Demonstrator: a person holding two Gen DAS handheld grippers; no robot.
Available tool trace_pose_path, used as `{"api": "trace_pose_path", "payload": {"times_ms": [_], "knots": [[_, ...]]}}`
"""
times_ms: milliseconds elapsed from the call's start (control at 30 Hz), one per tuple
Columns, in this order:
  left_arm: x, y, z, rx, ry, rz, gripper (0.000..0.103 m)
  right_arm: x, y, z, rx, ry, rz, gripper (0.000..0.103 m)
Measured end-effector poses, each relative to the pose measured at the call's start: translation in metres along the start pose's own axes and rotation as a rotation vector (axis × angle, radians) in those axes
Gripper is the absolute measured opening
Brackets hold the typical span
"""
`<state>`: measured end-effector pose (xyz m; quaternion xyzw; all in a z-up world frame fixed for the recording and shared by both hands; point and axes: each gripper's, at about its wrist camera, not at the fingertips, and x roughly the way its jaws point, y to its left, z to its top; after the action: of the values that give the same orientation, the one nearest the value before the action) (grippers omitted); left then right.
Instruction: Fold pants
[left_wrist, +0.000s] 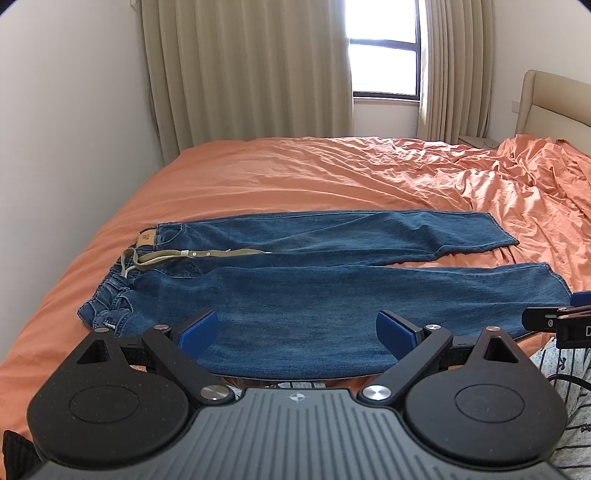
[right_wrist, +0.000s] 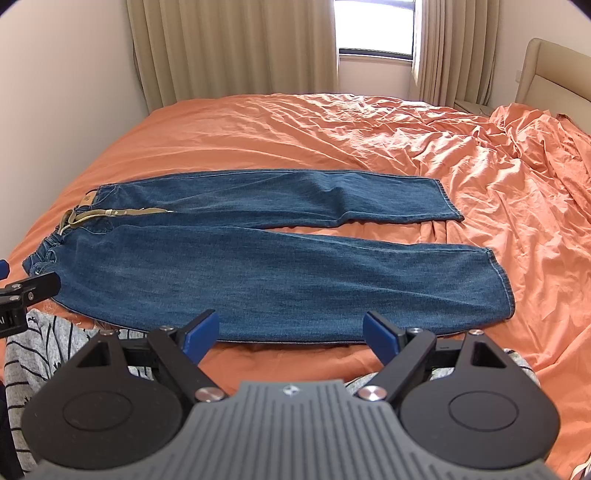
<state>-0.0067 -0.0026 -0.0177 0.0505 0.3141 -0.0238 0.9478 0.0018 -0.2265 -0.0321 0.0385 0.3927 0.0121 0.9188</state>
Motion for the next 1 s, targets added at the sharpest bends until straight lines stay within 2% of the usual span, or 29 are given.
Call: {"api": "trace_pose_path", "payload": {"times_ms": [1000], "knots": [[0.0013, 0.0106, -0.0010, -0.002, 0.003, 0.011, 0.103, 0.0024, -0.0017, -0.0053, -0.003, -0.001, -0.007, 0.082]]}}
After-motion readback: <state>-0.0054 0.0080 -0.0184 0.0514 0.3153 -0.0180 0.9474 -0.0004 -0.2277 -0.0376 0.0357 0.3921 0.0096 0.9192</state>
